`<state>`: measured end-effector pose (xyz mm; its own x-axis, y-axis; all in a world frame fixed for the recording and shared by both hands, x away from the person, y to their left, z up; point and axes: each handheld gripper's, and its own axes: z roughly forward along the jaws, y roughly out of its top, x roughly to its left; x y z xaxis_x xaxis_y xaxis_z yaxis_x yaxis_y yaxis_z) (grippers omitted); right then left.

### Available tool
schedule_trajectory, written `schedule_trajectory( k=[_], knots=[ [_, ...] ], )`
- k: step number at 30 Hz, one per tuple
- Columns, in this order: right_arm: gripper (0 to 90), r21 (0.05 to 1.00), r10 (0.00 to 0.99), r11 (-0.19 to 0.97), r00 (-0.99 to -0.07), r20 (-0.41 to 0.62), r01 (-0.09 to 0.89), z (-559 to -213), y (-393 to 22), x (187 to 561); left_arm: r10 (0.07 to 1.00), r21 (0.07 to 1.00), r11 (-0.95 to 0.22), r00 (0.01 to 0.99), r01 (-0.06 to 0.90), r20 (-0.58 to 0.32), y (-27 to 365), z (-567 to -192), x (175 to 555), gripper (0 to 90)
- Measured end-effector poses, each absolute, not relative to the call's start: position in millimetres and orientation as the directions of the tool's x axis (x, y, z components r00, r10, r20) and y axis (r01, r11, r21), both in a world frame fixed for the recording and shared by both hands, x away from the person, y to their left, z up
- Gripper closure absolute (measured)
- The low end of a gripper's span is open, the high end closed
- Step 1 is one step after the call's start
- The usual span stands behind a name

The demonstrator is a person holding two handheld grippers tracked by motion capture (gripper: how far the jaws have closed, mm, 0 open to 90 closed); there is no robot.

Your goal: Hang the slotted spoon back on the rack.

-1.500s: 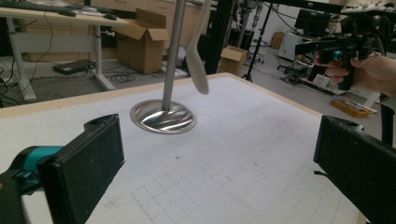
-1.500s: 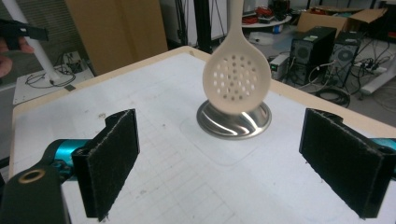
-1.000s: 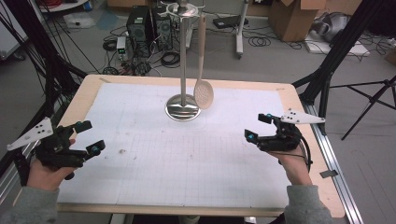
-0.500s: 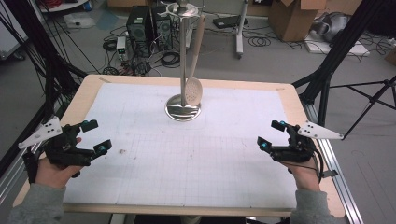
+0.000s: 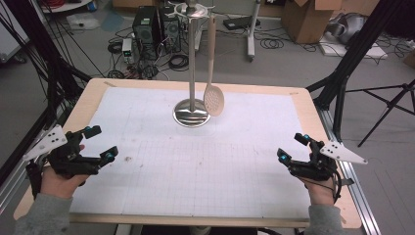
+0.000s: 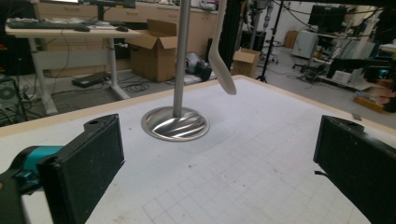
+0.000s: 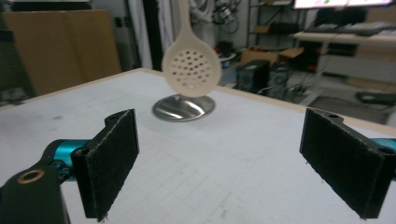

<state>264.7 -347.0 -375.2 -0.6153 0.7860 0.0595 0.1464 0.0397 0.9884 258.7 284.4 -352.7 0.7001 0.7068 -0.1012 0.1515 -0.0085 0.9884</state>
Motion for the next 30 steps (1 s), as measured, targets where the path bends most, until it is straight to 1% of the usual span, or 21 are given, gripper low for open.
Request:
schedule_trajectory(
  k=[2, 7, 16, 24, 30],
  knots=[
    [10.6, 0.991, 0.796, 0.032, -0.602, 0.054, 0.132, -381.7, -346.2, 262.7, 0.724, 0.989, -0.01, 0.684, 0.144, -0.093, 287.0, -356.5, 257.6, 2.0],
    [10.7, 0.989, 0.811, 0.031, -0.582, 0.061, 0.148, -390.0, -349.3, 260.4, 0.757, 0.992, 0.028, 0.646, 0.123, -0.102, 296.7, -362.1, 255.4, 2.0],
    [10.6, 0.987, 0.844, -0.006, -0.528, 0.091, 0.16, -399.9, -362.4, 254.3, 0.796, 0.989, 0.049, 0.593, 0.138, -0.123, 311.0, -374.0, 250.1, 2.0],
    [10.6, 0.986, 0.852, -0.027, -0.511, 0.11, 0.167, -405.8, -373.6, 253.4, 0.815, 0.986, 0.048, 0.564, 0.162, -0.132, 319.7, -381.6, 248.4, 2.0],
    [10.6, 0.985, 0.839, -0.012, -0.535, 0.103, 0.171, -406.5, -367.0, 256.8, 0.816, 0.986, 0.049, 0.562, 0.161, -0.132, 317.5, -381.1, 249.3, 2.0]
  ],
)
